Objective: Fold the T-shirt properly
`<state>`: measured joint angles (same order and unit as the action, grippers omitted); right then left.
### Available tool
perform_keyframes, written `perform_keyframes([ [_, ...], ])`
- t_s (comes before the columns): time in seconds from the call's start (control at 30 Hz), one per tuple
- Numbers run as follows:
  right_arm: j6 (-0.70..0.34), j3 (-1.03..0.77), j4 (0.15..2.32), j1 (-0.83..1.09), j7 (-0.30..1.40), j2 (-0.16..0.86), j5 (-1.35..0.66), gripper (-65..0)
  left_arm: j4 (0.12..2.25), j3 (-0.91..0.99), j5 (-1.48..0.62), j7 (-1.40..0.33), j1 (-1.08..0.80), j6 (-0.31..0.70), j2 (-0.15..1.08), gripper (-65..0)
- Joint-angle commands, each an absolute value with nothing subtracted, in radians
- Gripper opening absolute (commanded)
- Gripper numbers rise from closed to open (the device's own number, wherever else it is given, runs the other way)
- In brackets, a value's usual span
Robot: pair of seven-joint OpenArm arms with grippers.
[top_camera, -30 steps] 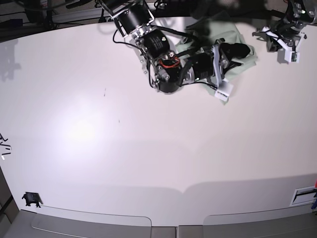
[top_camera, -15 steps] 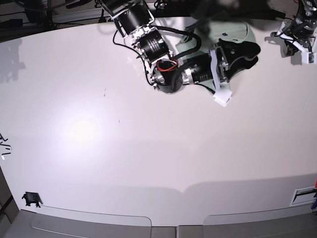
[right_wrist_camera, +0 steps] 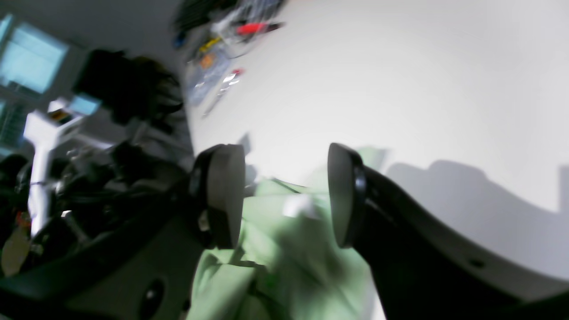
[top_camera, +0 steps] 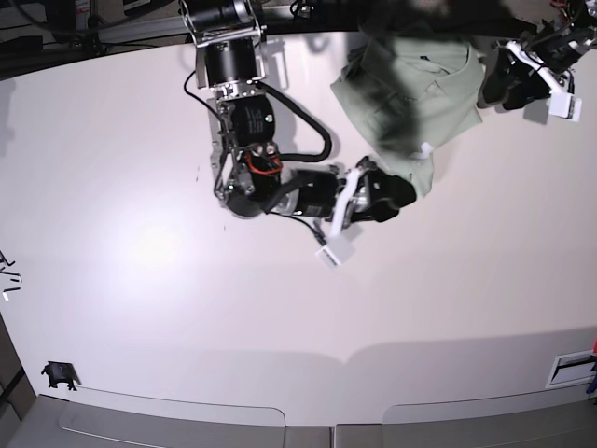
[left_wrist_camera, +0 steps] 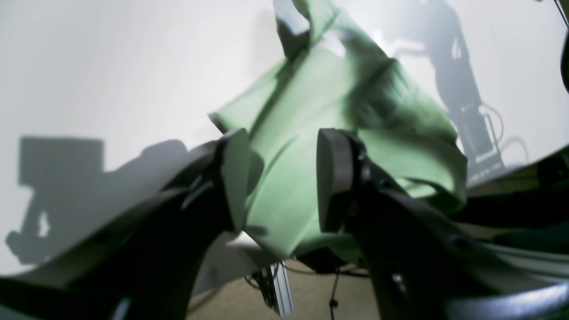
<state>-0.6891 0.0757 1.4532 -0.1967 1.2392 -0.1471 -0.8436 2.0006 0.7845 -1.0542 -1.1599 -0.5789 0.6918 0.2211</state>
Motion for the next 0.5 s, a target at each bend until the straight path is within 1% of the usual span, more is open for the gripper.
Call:
perform_keyframes([
  [0.0, -0.698, 0.062, 1.470, -0.218, 1.220, -0.157, -0.870, -36.6, 2.016, 0.789, -1.098, -1.155, -0.598, 0.698, 0.225, -41.8],
  [0.07, -0.698, 0.039, 1.470, -0.218, 1.219, -0.157, -0.871, -36.6, 2.016, 0.775, -1.150, -1.160, -0.627, 0.698, 0.225, -42.7],
  [0.17, -0.698, 0.033, 1.470, -0.218, 1.220, -0.157, -0.871, -36.6, 2.016, 0.719, -1.169, -1.163, -0.680, 0.698, 0.225, -49.0],
  [0.2, -0.698, 0.034, 1.470, -0.218, 1.220, -0.157, -0.871, -36.6, 2.016, 0.697, -1.155, -1.163, -0.695, 0.698, 0.225, -49.8],
  [0.3, -0.698, 0.047, 1.470, -0.218, 1.220, -0.157, -0.871, -36.6, 2.016, 0.641, -1.081, -1.155, -0.718, 0.698, 0.225, -49.8],
  [0.47, -0.698, 0.081, 1.470, -0.218, 1.220, -0.157, -0.871, -36.6, 2.015, 0.583, -1.074, -1.158, -0.718, 0.698, 0.225, -50.1],
])
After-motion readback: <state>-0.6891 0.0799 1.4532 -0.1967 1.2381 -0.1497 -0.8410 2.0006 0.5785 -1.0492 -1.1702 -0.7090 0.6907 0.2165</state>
